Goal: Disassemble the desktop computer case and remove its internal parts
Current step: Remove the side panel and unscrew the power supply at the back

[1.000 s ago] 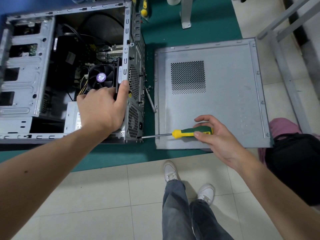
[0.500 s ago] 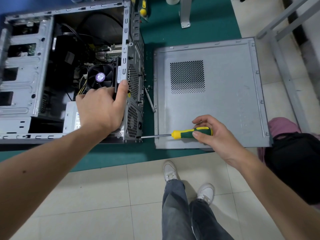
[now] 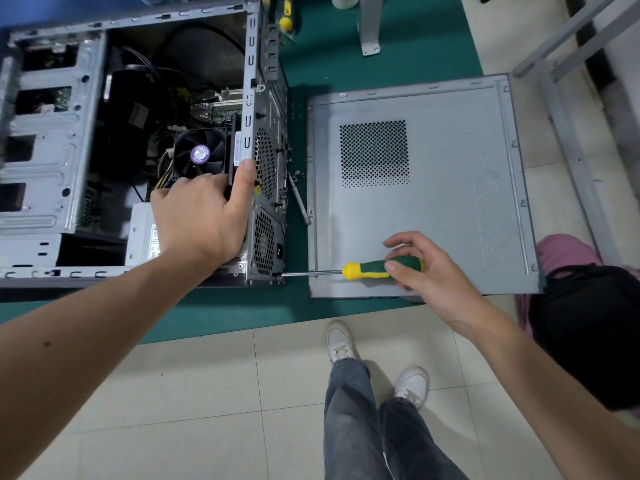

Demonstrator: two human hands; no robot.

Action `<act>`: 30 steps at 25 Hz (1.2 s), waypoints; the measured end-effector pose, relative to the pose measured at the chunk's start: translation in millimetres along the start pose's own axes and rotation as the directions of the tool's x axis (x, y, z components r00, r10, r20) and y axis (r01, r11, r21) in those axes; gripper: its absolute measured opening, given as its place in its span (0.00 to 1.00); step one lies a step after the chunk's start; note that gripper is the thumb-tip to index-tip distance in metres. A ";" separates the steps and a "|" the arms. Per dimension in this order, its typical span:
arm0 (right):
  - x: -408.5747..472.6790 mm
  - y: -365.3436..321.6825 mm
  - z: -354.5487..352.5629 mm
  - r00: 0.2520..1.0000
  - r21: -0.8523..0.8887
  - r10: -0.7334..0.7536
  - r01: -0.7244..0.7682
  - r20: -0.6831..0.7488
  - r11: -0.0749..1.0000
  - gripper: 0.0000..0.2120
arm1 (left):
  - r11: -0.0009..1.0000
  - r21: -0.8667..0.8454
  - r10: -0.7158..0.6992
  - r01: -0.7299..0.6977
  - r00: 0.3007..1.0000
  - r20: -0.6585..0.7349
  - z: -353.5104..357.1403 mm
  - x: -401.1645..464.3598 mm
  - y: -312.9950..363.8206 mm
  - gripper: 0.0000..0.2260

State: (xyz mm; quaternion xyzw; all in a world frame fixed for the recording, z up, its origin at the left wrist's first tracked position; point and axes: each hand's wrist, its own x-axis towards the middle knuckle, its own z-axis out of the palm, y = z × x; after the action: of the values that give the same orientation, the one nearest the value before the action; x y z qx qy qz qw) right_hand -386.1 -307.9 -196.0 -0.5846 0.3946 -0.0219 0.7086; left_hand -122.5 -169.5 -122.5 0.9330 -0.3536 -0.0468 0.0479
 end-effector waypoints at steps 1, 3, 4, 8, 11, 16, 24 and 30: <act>-0.7 0.1 -0.8 1.000 0.021 -0.011 0.011 0.008 1.000 0.15 | 1.000 -0.002 -0.001 0.001 1.000 -0.001 -0.3 -0.2 -0.1 0.35; -1.2 0.0 -1.0 1.000 0.081 -0.009 0.008 0.019 0.997 0.19 | 1.000 -0.004 -0.002 0.002 1.000 -0.002 -0.6 -0.5 0.1 0.35; -1.1 0.3 -0.7 1.000 0.095 -0.005 0.004 0.014 0.995 0.20 | 1.000 -0.004 -0.001 0.001 1.000 -0.002 -0.4 -0.7 0.4 0.35; 1.3 0.5 3.7 0.997 -0.035 0.073 -0.072 0.025 0.997 0.03 | 1.000 0.000 0.001 -0.001 1.000 0.002 -0.3 0.3 0.5 0.35; 3.2 2.1 4.1 0.999 -0.182 0.043 -0.037 0.029 0.983 0.06 | 1.000 -0.001 0.002 -0.002 1.000 0.000 -0.9 1.1 0.5 0.35; -1.6 1.6 1.5 1.000 0.076 -0.031 0.031 0.002 0.997 0.17 | 1.000 -0.009 0.000 0.000 1.000 -0.010 -1.5 -0.7 1.2 0.34; 2.1 0.5 3.8 0.997 -0.020 0.070 -0.069 0.033 0.997 0.06 | 1.000 -0.001 0.000 0.000 1.000 0.000 -2.1 0.1 0.1 0.35; 1.2 -1.5 -1.4 0.999 0.129 -0.028 0.024 0.031 0.991 0.19 | 1.000 0.001 0.003 -0.003 1.000 0.002 -2.5 -0.3 0.8 0.35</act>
State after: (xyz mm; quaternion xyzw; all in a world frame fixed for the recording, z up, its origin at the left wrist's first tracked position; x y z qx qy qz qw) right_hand -385.4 -310.0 -195.4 -0.5429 0.3731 -0.0471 0.7509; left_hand -122.9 -169.8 -119.9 0.9324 -0.3552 -0.0476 0.0471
